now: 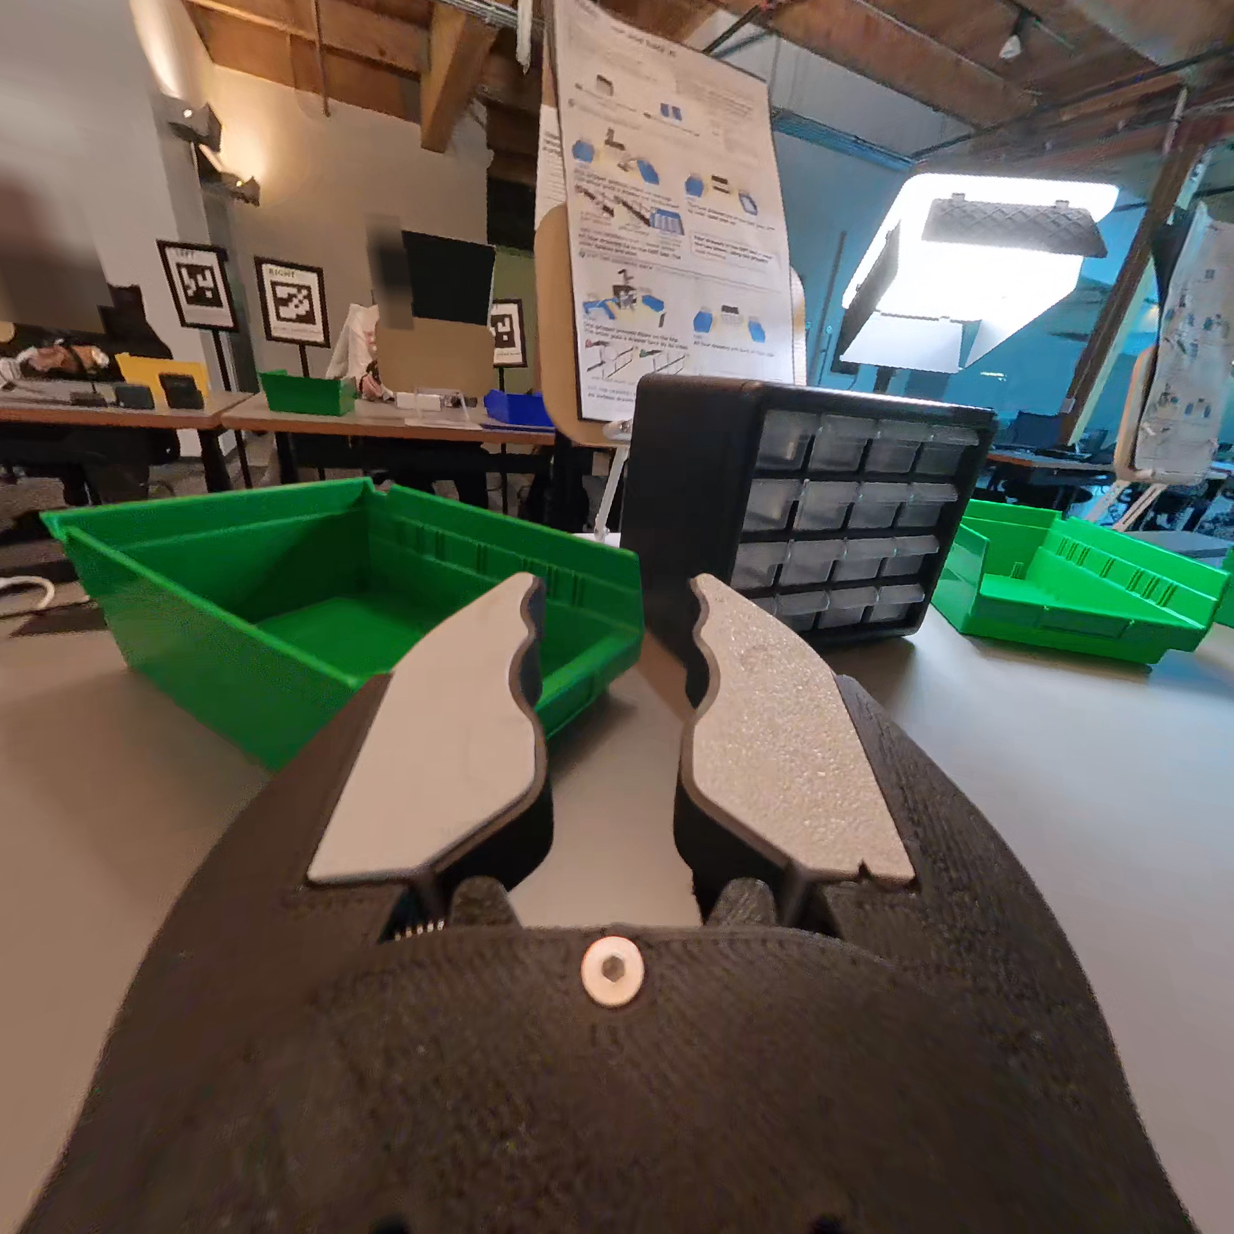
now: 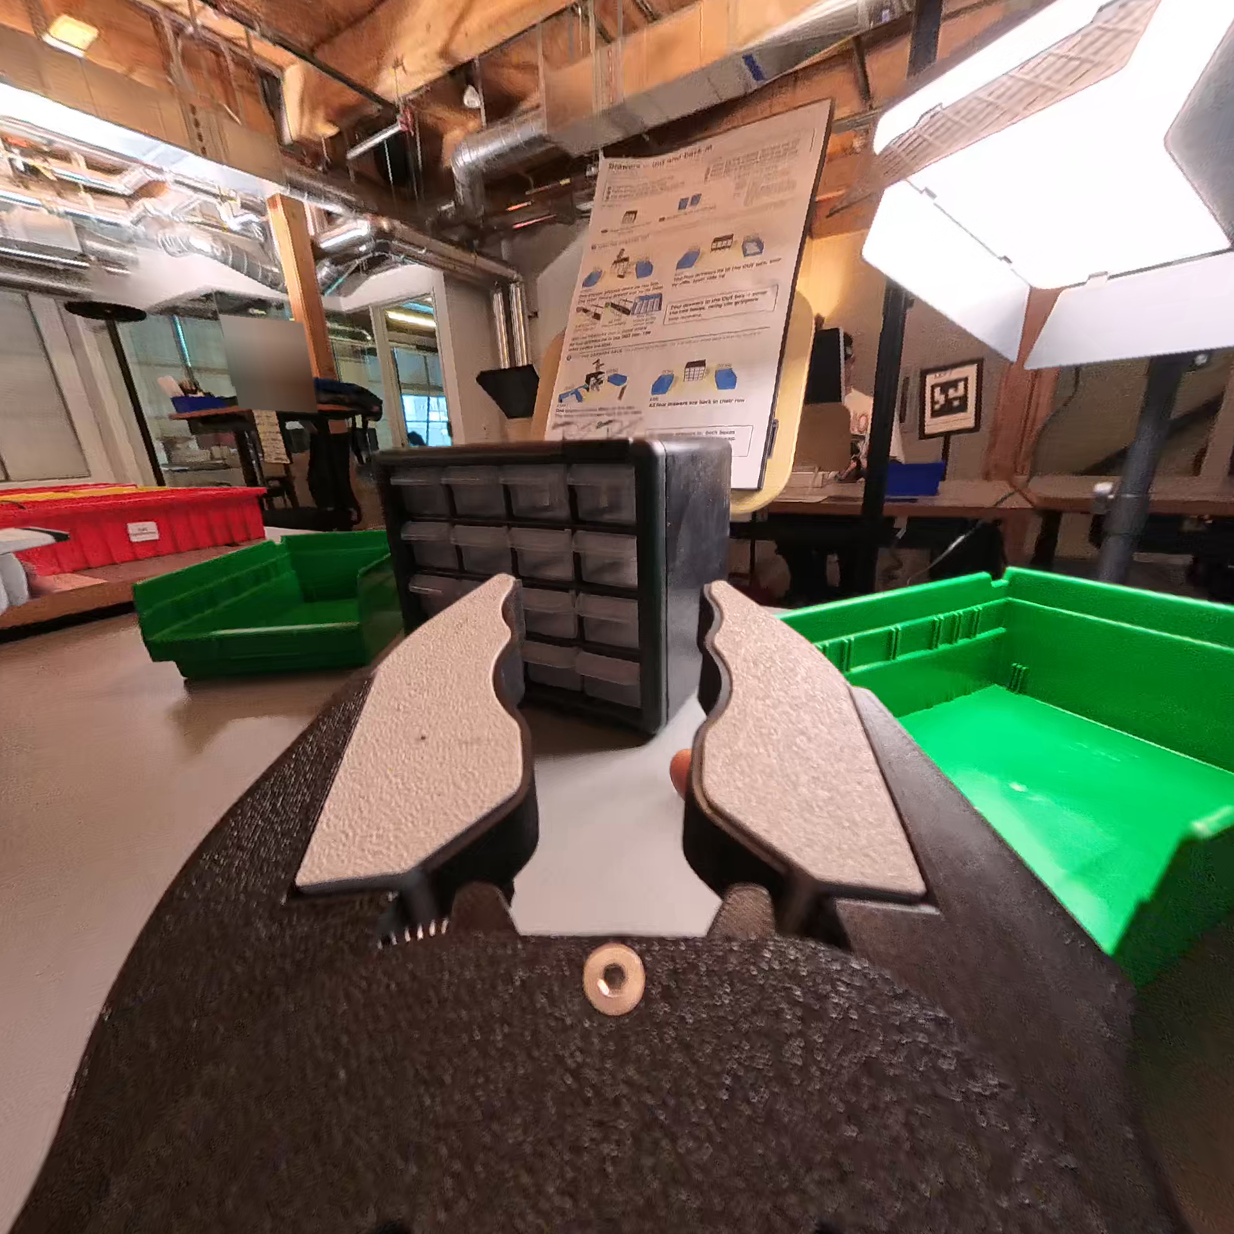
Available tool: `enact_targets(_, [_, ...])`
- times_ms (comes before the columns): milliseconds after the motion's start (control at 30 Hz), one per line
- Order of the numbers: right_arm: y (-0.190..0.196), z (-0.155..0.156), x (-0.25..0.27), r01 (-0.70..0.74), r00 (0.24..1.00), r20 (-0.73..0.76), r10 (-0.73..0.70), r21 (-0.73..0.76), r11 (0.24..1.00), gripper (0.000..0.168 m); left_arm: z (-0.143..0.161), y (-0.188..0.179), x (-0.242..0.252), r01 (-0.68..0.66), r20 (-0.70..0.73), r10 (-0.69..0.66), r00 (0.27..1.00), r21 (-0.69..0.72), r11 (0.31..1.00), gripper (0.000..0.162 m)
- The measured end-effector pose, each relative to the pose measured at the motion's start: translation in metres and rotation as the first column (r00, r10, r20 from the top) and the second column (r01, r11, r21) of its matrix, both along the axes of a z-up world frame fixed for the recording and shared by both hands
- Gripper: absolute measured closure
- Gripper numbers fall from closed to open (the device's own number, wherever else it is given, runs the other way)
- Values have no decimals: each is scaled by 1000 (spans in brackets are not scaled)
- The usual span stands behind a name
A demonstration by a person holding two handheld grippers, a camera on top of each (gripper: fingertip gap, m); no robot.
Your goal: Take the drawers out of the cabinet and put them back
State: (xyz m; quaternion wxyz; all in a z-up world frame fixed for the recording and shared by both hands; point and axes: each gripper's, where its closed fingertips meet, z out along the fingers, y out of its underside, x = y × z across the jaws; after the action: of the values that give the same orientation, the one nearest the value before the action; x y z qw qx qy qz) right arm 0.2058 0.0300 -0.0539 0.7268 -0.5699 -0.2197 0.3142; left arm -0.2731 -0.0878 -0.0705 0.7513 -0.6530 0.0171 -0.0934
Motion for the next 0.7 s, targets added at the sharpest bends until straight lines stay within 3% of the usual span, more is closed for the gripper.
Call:
enact_targets(100, [5, -13, 5, 1, 1000, -6, -1, -14, 1000, 117, -14, 0, -3, -23, -7, 23, 1000, -2, 1000, 122])
enact_targets(700, [9, -19, 10, 74, 996, 53, -75, 26, 997, 117, -16, -5, -3, -36, -31, 37, 999, 15, 999, 122])
